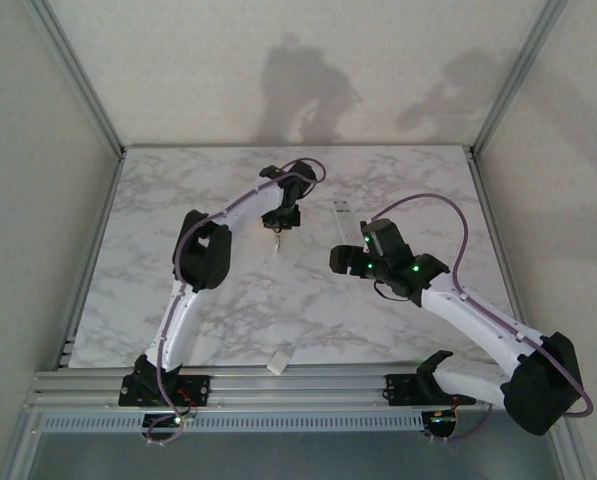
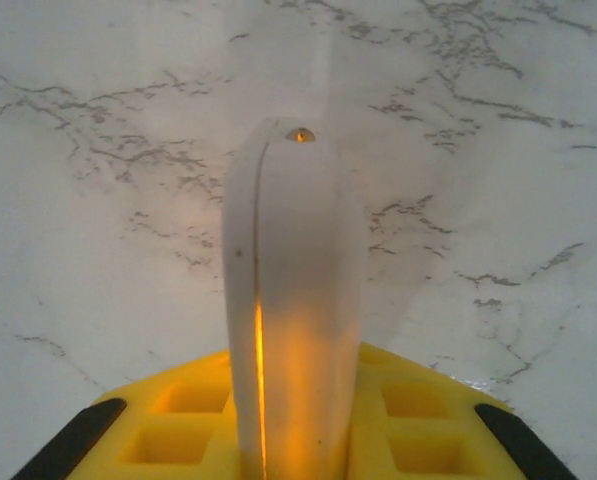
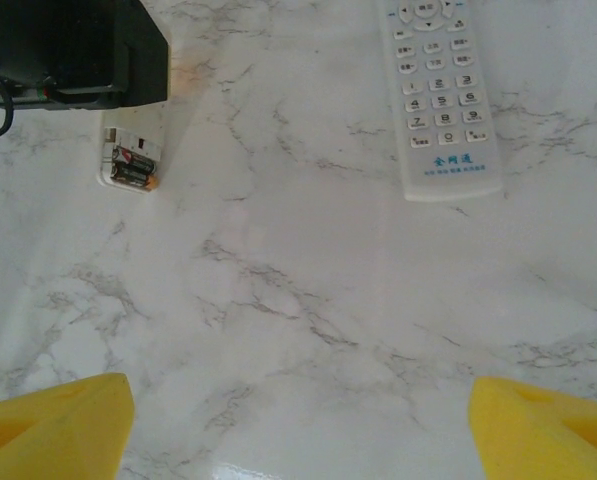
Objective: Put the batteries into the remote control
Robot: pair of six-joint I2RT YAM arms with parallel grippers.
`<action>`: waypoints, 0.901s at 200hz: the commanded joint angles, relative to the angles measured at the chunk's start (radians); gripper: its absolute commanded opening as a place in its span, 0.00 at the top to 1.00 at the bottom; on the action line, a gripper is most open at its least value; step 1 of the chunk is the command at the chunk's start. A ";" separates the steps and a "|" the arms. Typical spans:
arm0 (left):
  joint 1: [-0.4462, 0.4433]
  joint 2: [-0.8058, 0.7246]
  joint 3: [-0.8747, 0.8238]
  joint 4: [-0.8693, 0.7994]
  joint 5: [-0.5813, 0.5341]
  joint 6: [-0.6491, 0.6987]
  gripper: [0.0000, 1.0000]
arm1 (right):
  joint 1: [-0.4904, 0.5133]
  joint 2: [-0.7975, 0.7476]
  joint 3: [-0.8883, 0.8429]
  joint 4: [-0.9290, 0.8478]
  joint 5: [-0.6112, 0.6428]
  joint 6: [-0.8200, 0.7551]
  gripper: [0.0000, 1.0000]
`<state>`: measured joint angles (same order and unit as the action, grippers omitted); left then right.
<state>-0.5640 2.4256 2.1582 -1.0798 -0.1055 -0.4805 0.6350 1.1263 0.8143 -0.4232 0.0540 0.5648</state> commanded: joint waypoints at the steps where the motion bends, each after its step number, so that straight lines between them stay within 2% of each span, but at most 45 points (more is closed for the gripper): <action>1: -0.017 0.058 0.051 -0.066 -0.023 0.005 0.96 | -0.030 -0.033 -0.003 -0.019 -0.032 -0.019 0.13; 15: -0.017 0.018 0.019 -0.004 0.007 -0.005 1.00 | -0.040 -0.035 -0.020 -0.004 -0.045 -0.013 0.12; 36: -0.011 -0.116 -0.129 0.149 0.053 -0.038 1.00 | -0.041 -0.021 -0.027 0.007 -0.090 -0.014 0.12; 82: 0.063 -0.550 -0.754 0.641 0.193 -0.242 1.00 | -0.040 -0.041 -0.064 0.048 -0.172 0.008 0.12; 99: 0.074 -0.706 -0.981 0.772 0.198 -0.328 1.00 | -0.039 -0.028 -0.068 0.064 -0.211 0.027 0.12; 115: 0.080 -0.823 -1.140 0.819 0.148 -0.372 1.00 | -0.035 -0.013 -0.073 0.083 -0.255 0.046 0.12; 137: 0.079 -0.936 -1.337 0.916 0.124 -0.430 0.92 | -0.001 -0.001 -0.083 0.112 -0.266 0.066 0.12; 152: 0.075 -0.985 -1.434 0.975 0.108 -0.456 0.87 | 0.057 0.007 -0.072 0.080 -0.198 0.085 0.12; 168: 0.072 -1.024 -1.499 1.014 0.109 -0.461 0.81 | 0.166 0.010 -0.061 0.035 -0.117 0.094 0.12; 180: 0.072 -1.043 -1.520 1.011 0.106 -0.453 0.71 | 0.246 0.016 -0.063 0.022 -0.087 0.099 0.12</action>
<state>-0.4847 1.4326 0.6865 -0.1677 0.0391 -0.9020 0.7586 1.1328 0.7456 -0.3611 -0.1219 0.6346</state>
